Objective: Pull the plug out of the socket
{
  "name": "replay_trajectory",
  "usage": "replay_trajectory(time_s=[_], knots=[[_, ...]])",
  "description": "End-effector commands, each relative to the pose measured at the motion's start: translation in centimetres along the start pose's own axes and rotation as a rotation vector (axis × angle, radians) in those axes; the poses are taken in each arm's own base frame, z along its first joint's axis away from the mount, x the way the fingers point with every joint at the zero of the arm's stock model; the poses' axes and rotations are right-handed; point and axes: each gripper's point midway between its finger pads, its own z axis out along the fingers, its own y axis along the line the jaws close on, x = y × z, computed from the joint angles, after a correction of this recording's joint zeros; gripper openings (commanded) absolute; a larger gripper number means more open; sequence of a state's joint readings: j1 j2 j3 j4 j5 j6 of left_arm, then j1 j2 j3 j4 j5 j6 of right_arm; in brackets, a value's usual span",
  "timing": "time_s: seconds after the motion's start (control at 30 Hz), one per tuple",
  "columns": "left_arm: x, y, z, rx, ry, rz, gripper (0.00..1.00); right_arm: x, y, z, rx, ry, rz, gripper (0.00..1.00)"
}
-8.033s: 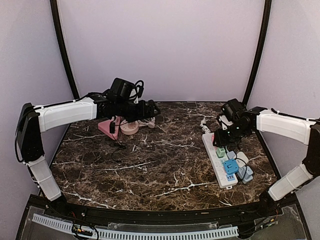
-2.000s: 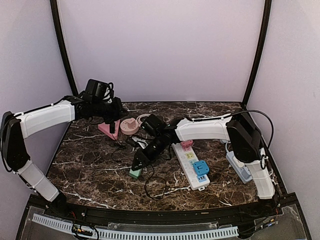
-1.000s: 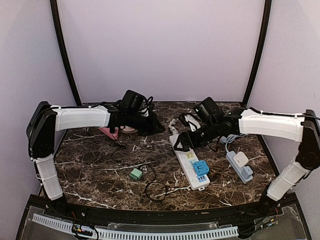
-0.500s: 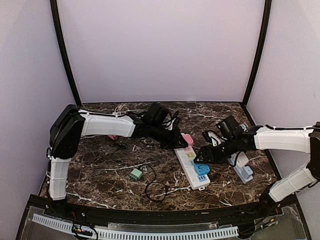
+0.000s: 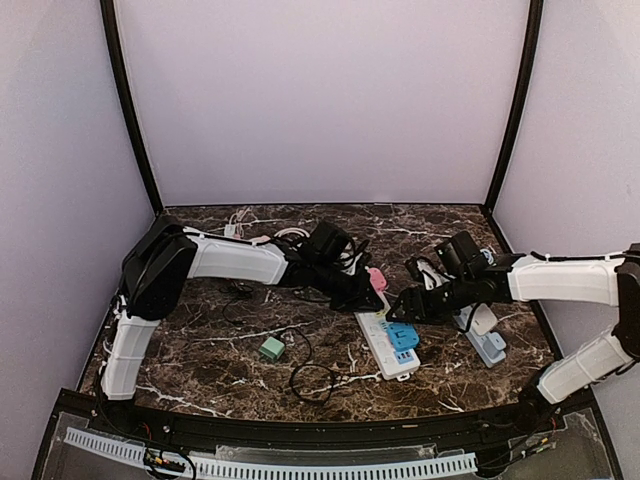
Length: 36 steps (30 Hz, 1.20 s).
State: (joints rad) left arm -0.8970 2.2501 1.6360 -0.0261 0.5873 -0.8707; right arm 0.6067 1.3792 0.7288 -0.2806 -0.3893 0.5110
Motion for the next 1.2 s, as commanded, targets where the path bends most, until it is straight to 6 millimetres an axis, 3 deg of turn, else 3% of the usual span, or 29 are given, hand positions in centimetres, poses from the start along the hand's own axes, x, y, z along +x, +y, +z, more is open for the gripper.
replay_trajectory(time_s=[0.0, 0.13, 0.47, 0.73, 0.87, 1.17], knots=[[0.1, -0.6, 0.2, 0.013, 0.015, 0.009, 0.07, 2.5, -2.8, -0.3, 0.098, 0.053, 0.071, 0.74], [0.4, 0.0, 0.6, 0.001, 0.026, -0.002, 0.07, 2.7, -3.1, -0.6, 0.106, 0.058, 0.072, 0.74], [0.6, 1.0, 1.1, -0.020, 0.034, -0.020, 0.06, 3.7, -0.9, 0.5, -0.043, 0.132, 0.068, 0.66], [0.8, 1.9, 1.4, -0.045, 0.039, -0.034, 0.06, 3.8, -1.5, 1.2, -0.027, 0.144, 0.092, 0.61], [0.7, 2.2, 1.3, -0.074, 0.040, -0.033, 0.06, 3.0, -0.6, 0.4, -0.043, 0.123, 0.085, 0.52], [0.8, 2.6, 1.0, -0.116, 0.047, -0.028, 0.06, 1.2, 1.5, -1.8, -0.074, 0.087, 0.051, 0.44]])
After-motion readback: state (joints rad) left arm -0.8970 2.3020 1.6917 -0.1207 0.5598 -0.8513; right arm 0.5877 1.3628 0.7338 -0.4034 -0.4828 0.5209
